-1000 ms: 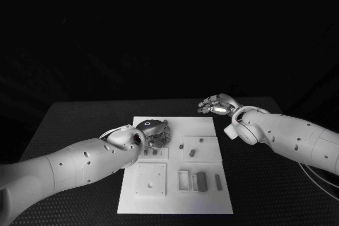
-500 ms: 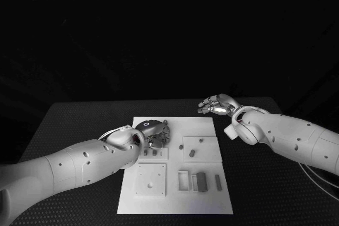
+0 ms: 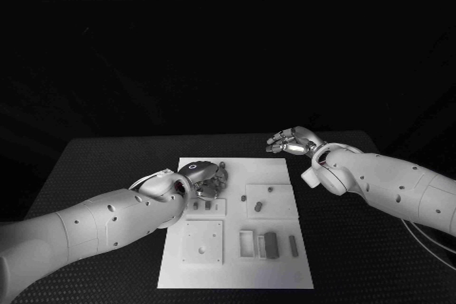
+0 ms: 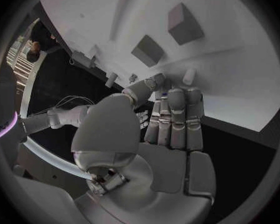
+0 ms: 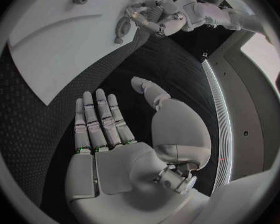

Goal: Assemble the parts on the task board

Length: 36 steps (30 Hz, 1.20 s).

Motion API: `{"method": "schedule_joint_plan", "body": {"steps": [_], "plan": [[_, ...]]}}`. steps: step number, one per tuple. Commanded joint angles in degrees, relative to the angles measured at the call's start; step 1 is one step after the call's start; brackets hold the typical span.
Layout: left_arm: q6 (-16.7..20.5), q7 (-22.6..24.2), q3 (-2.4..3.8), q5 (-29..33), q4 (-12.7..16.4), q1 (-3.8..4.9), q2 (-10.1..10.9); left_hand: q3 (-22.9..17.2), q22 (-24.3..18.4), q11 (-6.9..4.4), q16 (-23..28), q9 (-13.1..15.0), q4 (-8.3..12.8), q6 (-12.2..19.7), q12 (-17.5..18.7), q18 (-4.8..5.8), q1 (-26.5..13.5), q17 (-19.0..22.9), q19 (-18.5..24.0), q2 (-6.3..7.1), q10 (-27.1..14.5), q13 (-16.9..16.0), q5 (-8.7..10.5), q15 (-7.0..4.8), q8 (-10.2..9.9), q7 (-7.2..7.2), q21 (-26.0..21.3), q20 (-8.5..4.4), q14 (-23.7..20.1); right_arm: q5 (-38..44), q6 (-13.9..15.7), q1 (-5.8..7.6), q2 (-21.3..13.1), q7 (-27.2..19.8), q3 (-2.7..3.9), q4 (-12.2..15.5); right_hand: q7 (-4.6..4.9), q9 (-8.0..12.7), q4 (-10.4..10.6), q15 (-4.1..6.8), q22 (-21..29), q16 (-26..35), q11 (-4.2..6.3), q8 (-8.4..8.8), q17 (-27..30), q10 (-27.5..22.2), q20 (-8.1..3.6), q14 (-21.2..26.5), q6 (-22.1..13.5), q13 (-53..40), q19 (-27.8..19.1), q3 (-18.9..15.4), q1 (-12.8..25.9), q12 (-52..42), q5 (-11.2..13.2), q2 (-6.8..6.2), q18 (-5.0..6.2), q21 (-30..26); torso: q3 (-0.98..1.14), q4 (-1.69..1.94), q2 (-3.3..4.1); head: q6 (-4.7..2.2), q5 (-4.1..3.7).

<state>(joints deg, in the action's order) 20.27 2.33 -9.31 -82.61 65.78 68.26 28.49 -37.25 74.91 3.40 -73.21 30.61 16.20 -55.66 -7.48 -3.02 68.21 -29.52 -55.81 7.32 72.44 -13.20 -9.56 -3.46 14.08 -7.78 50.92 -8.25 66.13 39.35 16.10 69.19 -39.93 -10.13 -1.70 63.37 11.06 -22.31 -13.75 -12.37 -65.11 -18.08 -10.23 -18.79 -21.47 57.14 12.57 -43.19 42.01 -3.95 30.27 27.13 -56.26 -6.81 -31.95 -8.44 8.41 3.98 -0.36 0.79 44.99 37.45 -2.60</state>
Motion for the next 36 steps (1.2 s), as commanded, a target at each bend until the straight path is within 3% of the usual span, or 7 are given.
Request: {"method": "schedule_joint_plan", "body": {"steps": [1, 4, 12, 21, 27, 36], "plan": [[2.15, 1.54, 0.63, 3.30, 0.86, 0.07, 0.11, 1.01, 0.74, 0.19, 0.34, -0.25, -0.36, 1.19, 0.49, -2.19, -1.10, 0.13, -0.24, 1.65, -0.85, 0.15, 1.63, 0.57, -0.56, -0.47, -0.04, -0.45, -0.12, 0.09, -0.01, -0.02, 0.01, -0.50, 0.03, -0.11, 0.36, 0.09, 0.14, -0.20, -0.07, -0.37, -0.44, -0.39, 0.05, 0.12, -0.08, 0.40, -0.44, -0.01, -0.41, 0.02, 0.35, 0.23, -0.26, 0.04, -0.42, -0.19, 0.02, -0.02, -0.02, -0.18, -0.12], [2.48, 2.23, 1.22, 3.91, 1.80, 0.10, 0.37, 2.90, 0.75, 0.54, 0.62, -0.42, -0.65, 2.08, 1.06, -2.36, -2.94, 0.32, 0.10, 2.97, -1.62, 0.31, 2.52, 0.92, -0.89, -0.84, -0.27, -0.09, -0.53, 0.09, 0.02, -0.02, -0.03, -0.51, 0.03, -0.19, 0.36, 0.10, 0.13, -0.20, -0.07, -0.38, -0.44, -0.40, 0.06, 0.12, -0.08, 0.40, -0.44, -0.01, -0.41, 0.03, 0.35, 0.23, -0.26, 0.04, -0.42, -0.19, 0.02, -0.01, -0.03, -0.24, -0.17], [1.65, 2.27, 2.13, 3.64, 4.13, 0.30, 0.40, 5.31, 0.81, 0.79, 0.71, -0.44, -0.63, 2.53, 1.51, -2.69, -4.41, 0.45, 0.54, 4.23, -2.10, 0.34, 2.83, 1.18, -0.83, -1.09, -0.52, 0.26, -0.90, 0.09, -0.07, -0.02, 0.04, -0.45, 0.03, -0.25, 0.36, 0.10, 0.12, -0.20, -0.08, -0.39, -0.44, -0.41, 0.07, 0.13, -0.08, 0.39, -0.44, -0.01, -0.40, 0.04, 0.33, 0.23, -0.26, 0.04, -0.42, -0.19, 0.07, -0.06, 0.01, -0.45, -0.28], [-3.21, 0.46, 2.11, 1.39, 4.52, 0.31, -1.28, 6.78, 0.94, 0.80, 0.52, -0.30, -0.83, 2.19, 1.55, -2.81, -5.43, 0.44, 0.77, 4.54, -1.95, 0.23, 3.18, 1.20, -0.40, -0.87, -0.51, 0.37, -1.10, 0.09, -0.18, -0.01, 0.22, -0.33, 0.03, -0.35, 0.35, 0.10, 0.11, -0.20, -0.08, -0.40, -0.44, -0.42, 0.07, 0.14, -0.08, 0.39, -0.44, -0.02, -0.39, 0.05, 0.33, 0.23, -0.26, 0.06, -0.42, -0.19, 0.03, -0.11, 0.09, -0.49, -0.36], [-3.71, -0.28, 2.03, -0.18, 3.41, 0.27, -2.56, 7.19, 0.99, 0.70, 0.33, -0.18, -0.59, 1.82, 1.50, -2.90, -5.21, 0.41, 0.82, 4.00, -1.75, 0.13, 3.12, 1.10, -0.06, -0.55, -0.47, 0.32, -1.12, 0.09, -0.16, -0.01, 0.35, -0.34, 0.03, -0.27, 0.36, 0.11, 0.11, -0.20, -0.09, -0.41, -0.44, -0.42, 0.08, 0.14, -0.08, 0.39, -0.44, -0.01, -0.39, 0.05, 0.32, 0.24, -0.25, 0.06, -0.41, -0.19, 0.03, -0.03, 0.06, -0.48, -0.39], [-4.71, -1.41, 1.71, -1.11, 1.53, 0.12, -4.38, 7.32, 1.01, 0.66, 0.11, -0.14, -0.29, 1.67, 1.52, -2.97, -4.62, 0.38, 0.70, 3.36, -1.68, 0.06, 2.90, 1.05, 0.15, -0.45, -0.36, 0.27, -1.02, 0.10, -0.12, -0.01, 0.50, -0.37, 0.03, -0.35, 0.36, 0.12, 0.10, -0.19, -0.10, -0.42, -0.44, -0.43, 0.09, 0.14, -0.08, 0.39, -0.44, -0.01, -0.38, 0.06, 0.31, 0.24, -0.24, 0.06, -0.41, -0.19, -0.03, -0.20, 0.11, -0.44, -0.42]]}}
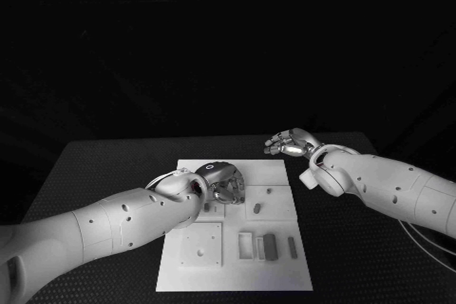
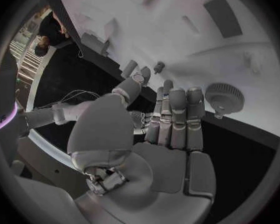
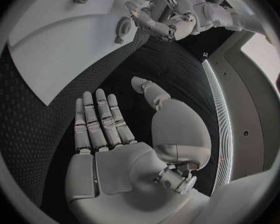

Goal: Assemble the parts on the task board

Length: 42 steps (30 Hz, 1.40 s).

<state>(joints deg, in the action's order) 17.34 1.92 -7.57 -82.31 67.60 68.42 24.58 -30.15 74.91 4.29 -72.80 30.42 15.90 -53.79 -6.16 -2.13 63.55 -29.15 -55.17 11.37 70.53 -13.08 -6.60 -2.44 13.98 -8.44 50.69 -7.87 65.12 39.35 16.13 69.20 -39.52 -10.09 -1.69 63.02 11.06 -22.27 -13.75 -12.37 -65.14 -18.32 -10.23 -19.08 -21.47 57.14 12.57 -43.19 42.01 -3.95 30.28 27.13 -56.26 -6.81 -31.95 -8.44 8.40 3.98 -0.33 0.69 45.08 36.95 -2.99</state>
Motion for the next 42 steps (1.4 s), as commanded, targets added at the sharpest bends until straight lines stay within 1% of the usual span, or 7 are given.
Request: {"method": "schedule_joint_plan", "body": {"steps": [1, 8, 15, 20, 29, 35, 42], "plan": [[-1.81, -0.97, -0.04, -1.48, -0.45, -0.08, -0.65, 0.23, 1.02, -0.25, -0.34, 0.07, 0.03, -0.29, 0.19, -3.87, 0.10, 0.00, 0.02, -0.79, 0.28, -0.07, -0.08, 0.02, 0.31, 0.25, -0.11, -0.12, 0.01, 0.10, -0.15, -0.02, 0.09, -0.40, 0.03, -0.01, 0.36, 0.07, 0.10, -0.19, -0.06, -0.19, -0.44, -0.15, 0.10, 0.14, -0.08, 0.40, -0.44, -0.01, -0.39, 0.06, 0.31, 0.24, -0.24, 0.06, -0.41, -0.19, -0.06, -0.08, 0.02, 0.07, -0.06], [-2.11, -1.08, -0.10, -1.74, -1.38, -0.38, -1.42, -0.03, 1.01, -0.31, -0.53, 0.17, 0.26, -0.80, 0.20, -3.92, 1.05, 0.02, -0.11, -1.79, 0.41, -0.16, -0.72, -0.04, 0.72, 0.51, -0.02, -0.18, 0.12, 0.10, -0.13, -0.02, 0.12, -0.40, 0.03, 0.07, 0.36, 0.08, 0.10, -0.20, -0.07, -0.20, -0.45, -0.16, 0.11, 0.15, -0.08, 0.40, -0.44, -0.01, -0.38, 0.06, 0.32, 0.24, -0.24, 0.07, -0.41, -0.19, -0.02, 0.07, -0.03, 0.16, -0.21], [-2.22, -0.97, -0.11, -1.99, -2.00, -0.71, -1.86, -0.60, 1.02, -0.37, -0.69, 0.25, 0.46, -1.35, 0.19, -3.93, 2.33, 0.06, -0.16, -2.62, 0.60, -0.25, -1.38, -0.10, 1.13, 0.76, 0.06, -0.22, 0.19, 0.10, -0.12, -0.01, 0.03, -0.40, 0.03, 0.30, 0.37, 0.09, 0.10, -0.20, -0.07, -0.22, -0.46, -0.16, 0.12, 0.15, -0.08, 0.40, -0.44, -0.01, -0.38, 0.06, 0.33, 0.25, -0.24, 0.07, -0.41, -0.19, -0.02, 0.04, -0.01, 0.22, -0.26], [-2.05, -0.91, -0.11, -1.99, -2.42, -1.01, -2.14, -1.75, 1.01, -0.46, -0.84, 0.27, 0.32, -1.81, 0.14, -3.87, 3.52, 0.10, -0.27, -3.09, 0.89, -0.36, -0.58, -0.19, 1.44, 0.95, 0.13, -0.26, 0.33, 0.11, -0.15, 0.00, 0.00, -0.39, 0.03, 0.35, 0.37, 0.09, 0.11, -0.21, -0.08, -0.22, -0.46, -0.17, 0.12, 0.16, -0.07, 0.40, -0.44, -0.01, -0.37, 0.07, 0.33, 0.25, -0.24, 0.08, -0.41, -0.19, -0.04, 0.03, -0.01, 0.23, -0.31], [-1.68, -1.04, -0.09, -1.99, -2.90, -1.73, -2.75, -2.43, 1.02, -0.77, -1.09, 0.44, -0.11, -2.97, -0.24, -3.75, 3.13, 0.15, -0.58, -3.37, 1.87, -0.64, -0.45, -0.49, 2.15, 1.41, 0.34, -0.42, 0.68, 0.12, -0.13, 0.01, -0.05, -0.37, 0.03, 0.46, 0.38, 0.10, 0.11, -0.21, -0.09, -0.24, -0.47, -0.18, 0.13, 0.17, -0.07, 0.40, -0.44, -0.01, -0.37, 0.07, 0.34, 0.25, -0.24, 0.09, -0.41, -0.19, -0.06, 0.03, 0.00, 0.36, -0.52], [-2.00, -1.29, -0.08, -1.98, -3.00, -1.80, -2.97, -2.47, 1.00, -0.95, -1.19, 0.51, -0.30, -3.40, -0.39, -3.71, 2.63, 0.18, -0.70, -3.47, 2.30, -0.77, -0.32, -0.65, 2.41, 1.60, 0.40, -0.56, 0.82, 0.12, -0.11, 0.02, -0.07, -0.37, 0.03, 0.46, 0.38, 0.10, 0.11, -0.21, -0.09, -0.25, -0.47, -0.19, 0.14, 0.17, -0.07, 0.40, -0.44, -0.01, -0.37, 0.08, 0.34, 0.26, -0.24, 0.10, -0.41, -0.19, -0.04, 0.04, -0.01, 0.43, -0.61], [-2.35, -2.03, -0.08, -1.95, -3.03, -1.81, -3.14, -1.89, 0.95, -1.05, -1.25, 0.52, -0.87, -3.57, -0.39, -3.61, 0.89, 0.26, -0.83, -3.13, 2.52, -0.88, -0.19, -0.76, 2.52, 1.70, 0.42, -0.73, 0.91, 0.12, -0.12, 0.03, 0.01, -0.37, 0.03, 0.44, 0.39, 0.11, 0.10, -0.21, -0.09, -0.26, -0.47, -0.20, 0.15, 0.17, -0.07, 0.40, -0.44, -0.01, -0.37, 0.08, 0.34, 0.26, -0.24, 0.10, -0.41, -0.19, -0.02, 0.08, -0.08, 0.47, -0.64]]}}
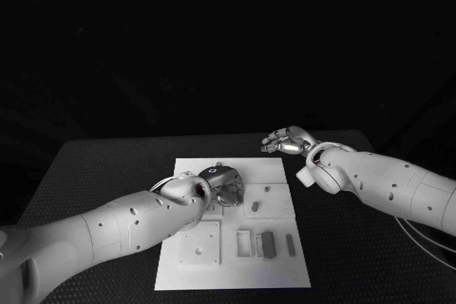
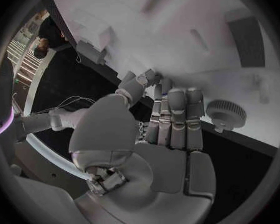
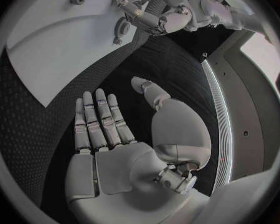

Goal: Assemble the parts on the task board

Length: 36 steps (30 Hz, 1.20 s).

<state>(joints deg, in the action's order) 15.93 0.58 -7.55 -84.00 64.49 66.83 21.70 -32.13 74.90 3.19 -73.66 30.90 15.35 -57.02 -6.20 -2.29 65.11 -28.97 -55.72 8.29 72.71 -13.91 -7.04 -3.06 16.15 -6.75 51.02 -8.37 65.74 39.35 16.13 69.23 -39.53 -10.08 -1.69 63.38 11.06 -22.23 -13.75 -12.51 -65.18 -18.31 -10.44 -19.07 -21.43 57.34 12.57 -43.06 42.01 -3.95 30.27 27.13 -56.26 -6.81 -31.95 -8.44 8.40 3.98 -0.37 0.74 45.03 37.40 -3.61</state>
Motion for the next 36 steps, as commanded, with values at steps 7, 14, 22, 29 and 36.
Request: {"method": "schedule_joint_plan", "body": {"steps": [7, 14, 22, 29, 36], "plan": [[-1.41, -1.99, -0.10, -0.34, 0.02, -0.23, -0.62, 2.25, 0.90, 0.15, -0.31, -0.06, -0.76, 0.08, -0.05, -3.40, -3.69, 0.22, -0.22, 1.44, 0.02, -0.07, 0.25, -0.05, 0.17, -0.14, -0.03, -0.29, 0.16, 0.12, -0.09, 0.00, 0.04, -0.37, 0.03, 0.10, 0.38, 0.07, 0.10, -0.08, -0.06, -0.27, -0.26, -0.20, 0.11, -0.03, -0.07, 0.27, -0.44, -0.01, -0.37, 0.08, 0.34, 0.26, -0.24, 0.09, -0.41, -0.20, 0.02, 0.03, -0.01, 0.04, -0.03], [-1.49, -2.96, -0.11, -1.11, -0.59, -0.63, -1.01, 3.54, 0.86, 0.10, -0.35, -0.05, -0.63, 0.18, 0.00, -3.51, -4.76, 0.26, -0.23, 1.76, 0.05, -0.13, 0.48, -0.10, 0.17, -0.14, -0.10, -0.35, 0.19, 0.12, -0.09, 0.00, 0.07, -0.38, 0.03, 0.08, 0.39, 0.08, 0.09, -0.08, -0.07, -0.28, -0.26, -0.21, 0.12, -0.03, -0.08, 0.28, -0.44, -0.01, -0.38, 0.09, 0.33, 0.27, -0.24, 0.09, -0.41, -0.20, -0.01, 0.01, 0.02, 0.04, -0.09], [-1.57, -3.48, -0.20, -1.99, -0.68, -1.03, -1.26, 3.51, 0.81, -0.17, -0.50, 0.10, 0.16, -0.30, -0.28, -3.68, -3.64, 0.28, -0.46, 0.68, 0.65, -0.37, 0.40, -0.36, 0.50, 0.12, -0.13, -0.52, 0.39, 0.12, -0.15, 0.00, 0.12, -0.38, 0.03, 0.04, 0.38, 0.09, 0.09, -0.07, -0.07, -0.29, -0.26, -0.22, 0.13, -0.02, -0.07, 0.28, -0.44, -0.01, -0.38, 0.10, 0.33, 0.27, -0.24, 0.10, -0.41, -0.20, 0.01, 0.05, 0.00, 0.15, -0.20], [-1.45, -3.46, -0.30, -2.33, -0.60, -1.25, -1.33, 1.59, 0.83, -0.48, -0.72, 0.25, 0.98, -1.02, -0.64, -3.61, -0.18, 0.30, -0.78, -0.41, 1.44, -0.69, 0.85, -0.65, 0.89, 0.44, -0.09, -0.71, 0.69, 0.12, -0.18, 0.00, 0.15, -0.37, 0.03, 0.02, 0.38, 0.09, 0.09, -0.07, -0.08, -0.29, -0.25, -0.23, 0.14, -0.01, -0.07, 0.28, -0.44, -0.02, -0.37, 0.10, 0.33, 0.27, -0.24, 0.12, -0.41, -0.20, 0.01, 0.02, 0.00, 0.18, -0.19], [-1.53, -3.23, -0.32, -2.34, -0.50, -1.36, -1.30, -2.56, 0.95, -0.77, -0.92, 0.30, 0.80, -1.96, -0.89, -3.25, 3.45, 0.36, -0.95, -1.36, 2.21, -0.96, 2.63, -0.94, 1.25, 0.68, 0.05, -0.92, 0.86, 0.12, -0.19, 0.00, 0.16, -0.35, 0.03, 0.02, 0.38, 0.09, 0.09, -0.07, -0.08, -0.30, -0.25, -0.24, 0.15, 0.00, -0.07, 0.29, -0.44, -0.02, -0.37, 0.10, 0.33, 0.27, -0.23, 0.13, -0.41, -0.20, 0.01, 0.05, -0.03, 0.18, -0.21]]}}
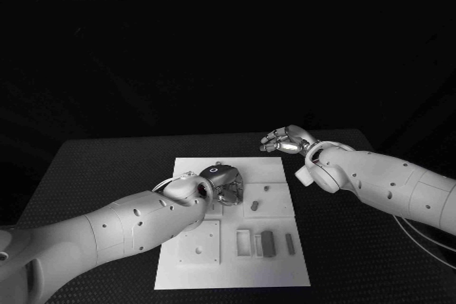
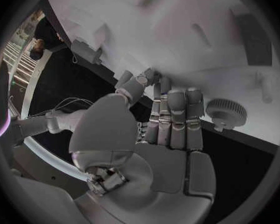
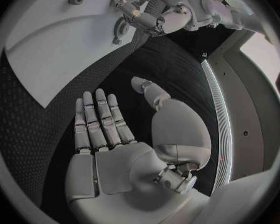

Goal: Assemble the parts on the task board

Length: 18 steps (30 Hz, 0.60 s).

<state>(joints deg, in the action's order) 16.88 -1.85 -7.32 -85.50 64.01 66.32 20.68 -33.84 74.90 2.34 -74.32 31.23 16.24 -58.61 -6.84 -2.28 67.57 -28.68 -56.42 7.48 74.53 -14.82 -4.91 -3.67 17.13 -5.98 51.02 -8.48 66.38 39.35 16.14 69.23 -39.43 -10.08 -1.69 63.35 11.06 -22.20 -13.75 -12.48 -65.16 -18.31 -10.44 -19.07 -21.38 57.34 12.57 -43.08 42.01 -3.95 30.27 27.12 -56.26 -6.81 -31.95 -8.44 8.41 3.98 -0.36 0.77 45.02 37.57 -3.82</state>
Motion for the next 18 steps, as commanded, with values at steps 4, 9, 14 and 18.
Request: {"method": "schedule_joint_plan", "body": {"steps": [4, 9, 14, 18], "plan": [[-2.34, -0.70, -0.56, -0.83, 0.03, -0.89, -0.32, -2.31, 1.00, -0.06, -0.33, -0.01, -0.32, -0.83, -0.36, -3.08, 1.43, 0.10, -0.30, -0.88, 0.79, -0.18, 0.83, -0.44, 0.43, 0.00, 0.15, -0.90, 0.30, 0.12, -0.18, 0.00, 0.06, -0.36, 0.03, 0.08, 0.38, 0.06, 0.09, -0.10, -0.10, -0.31, -0.25, -0.24, 0.10, 0.00, -0.07, 0.31, -0.44, -0.02, -0.37, 0.11, 0.33, 0.27, -0.23, 0.14, -0.41, -0.20, -0.01, 0.03, -0.03, -0.02, 0.00], [-2.12, -0.59, -0.56, -0.82, 0.06, -0.92, -0.32, -2.82, 1.04, -0.20, -0.39, 0.05, -0.51, -1.34, -0.51, -2.97, 1.10, 0.11, -0.34, -1.06, 1.18, -0.31, 0.70, -0.58, 0.64, 0.15, 0.26, -1.01, 0.34, 0.12, -0.19, 0.00, 0.08, -0.34, 0.03, 0.08, 0.38, 0.06, 0.09, -0.10, -0.10, -0.32, -0.25, -0.25, 0.11, 0.01, -0.07, 0.32, -0.44, -0.02, -0.37, 0.11, 0.34, 0.27, -0.22, 0.14, -0.41, -0.20, 0.00, 0.01, -0.01, -0.08, 0.07], [-2.12, -0.55, -0.56, -0.82, -0.07, -0.94, -0.14, -3.26, 1.05, -0.30, -0.43, 0.06, -0.49, -1.63, -0.56, -2.93, 0.98, 0.13, -0.36, -1.39, 1.37, -0.39, 0.13, -0.68, 0.72, 0.25, 0.31, -1.14, 0.38, 0.12, -0.18, 0.00, 0.08, -0.33, 0.03, 0.08, 0.38, 0.07, 0.09, -0.10, -0.10, -0.32, -0.25, -0.25, 0.12, 0.01, -0.07, 0.32, -0.44, -0.02, -0.37, 0.11, 0.34, 0.27, -0.22, 0.14, -0.41, -0.20, -0.01, 0.03, -0.02, -0.17, 0.14], [-2.26, -0.52, -0.56, -0.82, -0.22, -0.94, 0.01, -3.47, 1.04, -0.34, -0.44, 0.06, -0.51, -1.78, -0.57, -2.89, 0.82, 0.14, -0.35, -1.63, 1.46, -0.43, -0.26, -0.70, 0.76, 0.29, 0.33, -1.19, 0.37, 0.12, -0.18, 0.00, 0.03, -0.34, 0.03, 0.14, 0.38, 0.07, 0.09, -0.10, -0.11, -0.33, -0.25, -0.26, 0.12, 0.01, -0.07, 0.32, -0.44, -0.02, -0.37, 0.11, 0.35, 0.28, -0.21, 0.14, -0.41, -0.20, -0.03, 0.06, -0.04, -0.23, 0.16]]}}
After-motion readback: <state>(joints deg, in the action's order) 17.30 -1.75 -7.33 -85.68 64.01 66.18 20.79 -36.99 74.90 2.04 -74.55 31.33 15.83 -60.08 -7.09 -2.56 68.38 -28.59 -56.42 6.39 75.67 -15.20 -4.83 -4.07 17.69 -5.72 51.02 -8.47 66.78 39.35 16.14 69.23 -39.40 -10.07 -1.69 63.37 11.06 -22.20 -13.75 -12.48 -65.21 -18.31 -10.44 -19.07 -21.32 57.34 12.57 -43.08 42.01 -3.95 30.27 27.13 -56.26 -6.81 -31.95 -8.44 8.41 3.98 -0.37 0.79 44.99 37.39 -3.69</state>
